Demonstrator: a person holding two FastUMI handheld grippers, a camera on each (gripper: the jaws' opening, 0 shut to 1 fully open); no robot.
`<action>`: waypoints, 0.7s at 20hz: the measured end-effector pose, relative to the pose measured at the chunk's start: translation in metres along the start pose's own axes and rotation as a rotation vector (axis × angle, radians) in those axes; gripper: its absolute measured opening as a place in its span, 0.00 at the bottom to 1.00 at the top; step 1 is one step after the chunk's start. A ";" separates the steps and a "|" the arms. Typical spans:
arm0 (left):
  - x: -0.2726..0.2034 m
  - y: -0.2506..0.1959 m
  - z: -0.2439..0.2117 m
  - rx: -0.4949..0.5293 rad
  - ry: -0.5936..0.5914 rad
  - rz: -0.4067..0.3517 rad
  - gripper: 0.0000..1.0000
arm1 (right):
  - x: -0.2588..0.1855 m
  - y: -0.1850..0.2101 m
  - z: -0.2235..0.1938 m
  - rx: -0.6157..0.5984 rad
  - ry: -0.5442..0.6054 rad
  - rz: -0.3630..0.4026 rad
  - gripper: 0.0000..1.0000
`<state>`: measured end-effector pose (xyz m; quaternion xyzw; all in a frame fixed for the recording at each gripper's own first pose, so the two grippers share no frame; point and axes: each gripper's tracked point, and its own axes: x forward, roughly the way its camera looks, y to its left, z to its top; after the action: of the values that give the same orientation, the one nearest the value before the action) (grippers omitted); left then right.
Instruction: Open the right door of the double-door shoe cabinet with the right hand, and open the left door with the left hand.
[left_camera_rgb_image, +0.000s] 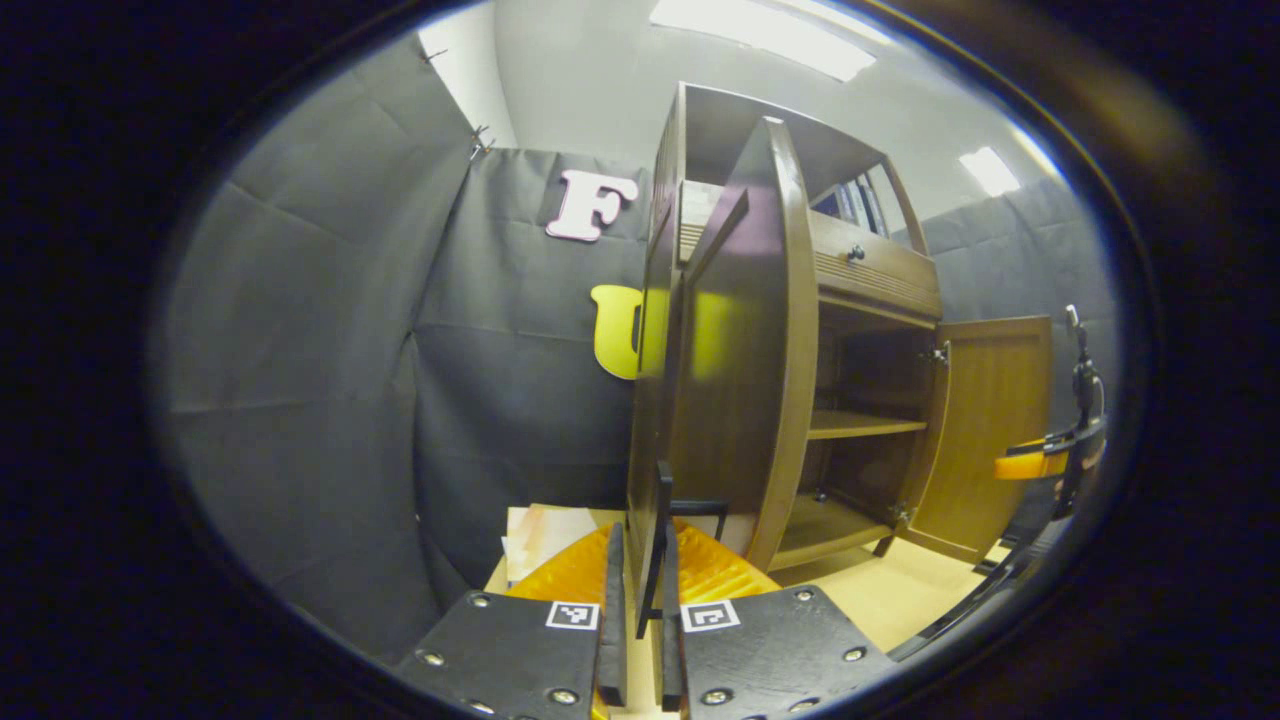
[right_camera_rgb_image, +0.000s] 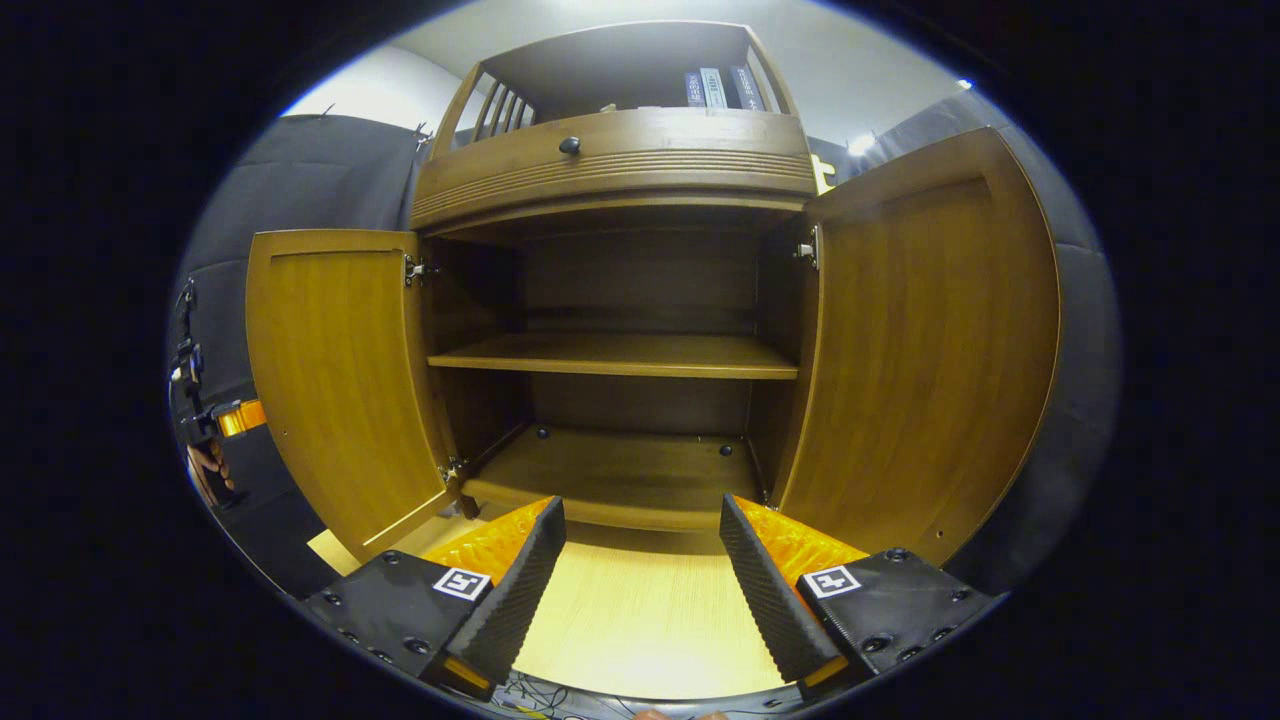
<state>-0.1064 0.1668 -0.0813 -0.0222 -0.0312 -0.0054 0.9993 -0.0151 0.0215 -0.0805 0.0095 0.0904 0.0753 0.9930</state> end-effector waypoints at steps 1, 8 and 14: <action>-0.003 -0.001 0.001 -0.003 -0.002 0.011 0.15 | -0.001 -0.003 0.002 0.000 -0.008 -0.003 0.94; -0.077 -0.030 0.016 0.025 -0.022 0.160 0.15 | -0.011 -0.032 0.014 0.015 -0.044 -0.049 0.94; -0.089 -0.129 0.036 -0.083 -0.048 0.061 0.16 | -0.022 -0.051 0.019 0.032 -0.083 -0.089 0.93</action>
<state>-0.1994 0.0405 -0.0449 -0.0647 -0.0542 0.0243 0.9961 -0.0257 -0.0319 -0.0593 0.0243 0.0505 0.0290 0.9980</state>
